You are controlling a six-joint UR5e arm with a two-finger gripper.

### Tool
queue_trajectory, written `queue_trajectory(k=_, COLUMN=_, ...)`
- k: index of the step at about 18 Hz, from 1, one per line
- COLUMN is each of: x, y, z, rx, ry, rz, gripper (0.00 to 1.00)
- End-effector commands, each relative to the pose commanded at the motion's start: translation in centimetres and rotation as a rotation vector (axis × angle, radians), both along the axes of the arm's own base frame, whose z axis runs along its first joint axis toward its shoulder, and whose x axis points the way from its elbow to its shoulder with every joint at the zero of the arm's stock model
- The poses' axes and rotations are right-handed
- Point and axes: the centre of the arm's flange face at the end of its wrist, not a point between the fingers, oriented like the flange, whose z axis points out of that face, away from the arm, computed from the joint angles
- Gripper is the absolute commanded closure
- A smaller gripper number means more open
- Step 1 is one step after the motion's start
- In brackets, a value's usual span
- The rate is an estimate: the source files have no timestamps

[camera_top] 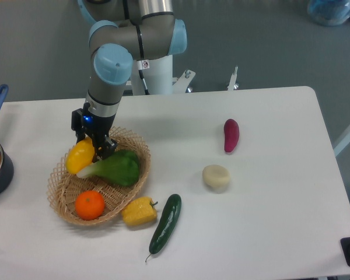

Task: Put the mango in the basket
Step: 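Lower the mango onto the bok choy and open the gripper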

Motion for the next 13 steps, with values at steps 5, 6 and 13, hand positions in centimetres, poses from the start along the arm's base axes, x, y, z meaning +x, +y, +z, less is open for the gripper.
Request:
queue_trajectory(k=5, x=0.51, y=0.3, z=-0.82, rx=-0.017, ry=-0.003, rz=-0.013, gripper=0.38)
queue_trajectory(k=6, x=0.5, y=0.31, z=-0.89, rx=-0.018, ry=-0.003, rz=-0.013, gripper=0.37)
queue_trajectory(k=13, x=0.22, y=0.72, z=-0.81, rx=-0.014, ry=-0.001, rz=-0.013, gripper=0.05)
